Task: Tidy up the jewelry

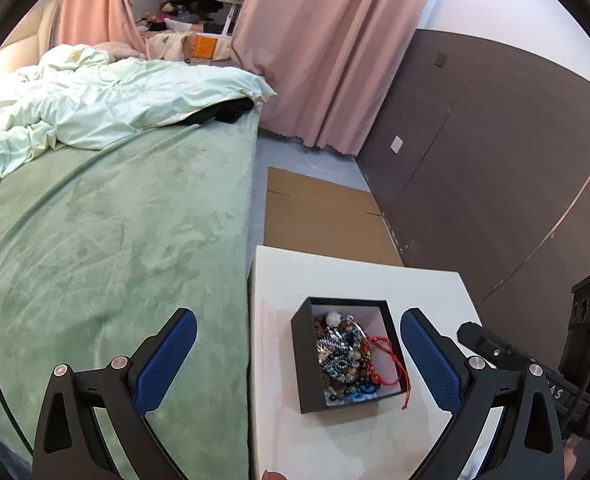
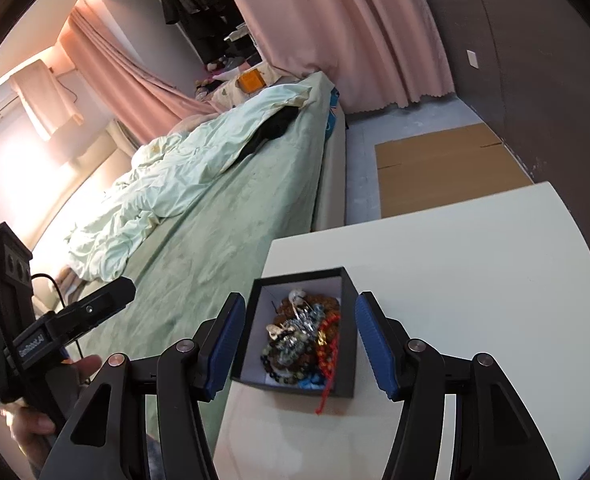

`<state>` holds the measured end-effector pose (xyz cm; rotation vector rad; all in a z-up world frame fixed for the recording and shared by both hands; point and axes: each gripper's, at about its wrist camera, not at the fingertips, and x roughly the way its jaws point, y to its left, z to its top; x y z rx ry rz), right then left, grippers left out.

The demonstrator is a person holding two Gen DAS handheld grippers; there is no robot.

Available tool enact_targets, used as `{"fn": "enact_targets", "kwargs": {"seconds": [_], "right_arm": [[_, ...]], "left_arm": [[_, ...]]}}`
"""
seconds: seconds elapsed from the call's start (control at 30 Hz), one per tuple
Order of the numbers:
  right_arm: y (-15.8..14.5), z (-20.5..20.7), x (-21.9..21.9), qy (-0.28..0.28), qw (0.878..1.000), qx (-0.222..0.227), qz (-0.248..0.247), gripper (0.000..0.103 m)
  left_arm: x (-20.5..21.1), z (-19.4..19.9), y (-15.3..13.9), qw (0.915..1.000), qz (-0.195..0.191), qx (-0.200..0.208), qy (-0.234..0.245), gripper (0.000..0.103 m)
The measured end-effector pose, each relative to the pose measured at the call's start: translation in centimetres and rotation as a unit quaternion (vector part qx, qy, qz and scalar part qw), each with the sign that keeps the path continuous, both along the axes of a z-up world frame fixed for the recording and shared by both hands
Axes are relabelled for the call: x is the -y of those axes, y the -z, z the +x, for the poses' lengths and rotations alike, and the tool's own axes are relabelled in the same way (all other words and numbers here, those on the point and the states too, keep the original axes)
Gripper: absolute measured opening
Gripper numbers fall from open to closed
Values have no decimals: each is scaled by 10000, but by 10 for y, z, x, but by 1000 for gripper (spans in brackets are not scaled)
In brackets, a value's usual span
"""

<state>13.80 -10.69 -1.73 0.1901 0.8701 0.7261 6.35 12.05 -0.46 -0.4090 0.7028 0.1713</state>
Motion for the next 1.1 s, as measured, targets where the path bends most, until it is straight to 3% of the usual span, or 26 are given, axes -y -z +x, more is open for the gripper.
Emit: {"fn": "enact_targets", "kwargs": {"seconds": [0.4,0.53,0.87,0.93,1.1], "right_arm": [[-13,-24,46,103,9998,120,-146,59],[-17,-38,62,86,9991,282,-318,75],[-23,-63,100,156,9971,434,-612,86],[-25,-66,104,194,9966,489,-634,95],[-27,-80,114,227,9935,730,-841,95]], "left_arm": [[48,-24,-9,9973,463,171,543,102],[64,-36,-12,9946,693,246,736,102],[99,-69,-15,9875,1080,541,1011,102],[107,-73,-13,9855,1193,559,1068,102],[122,-82,-14,9816,1336,762,1130,102]]}}
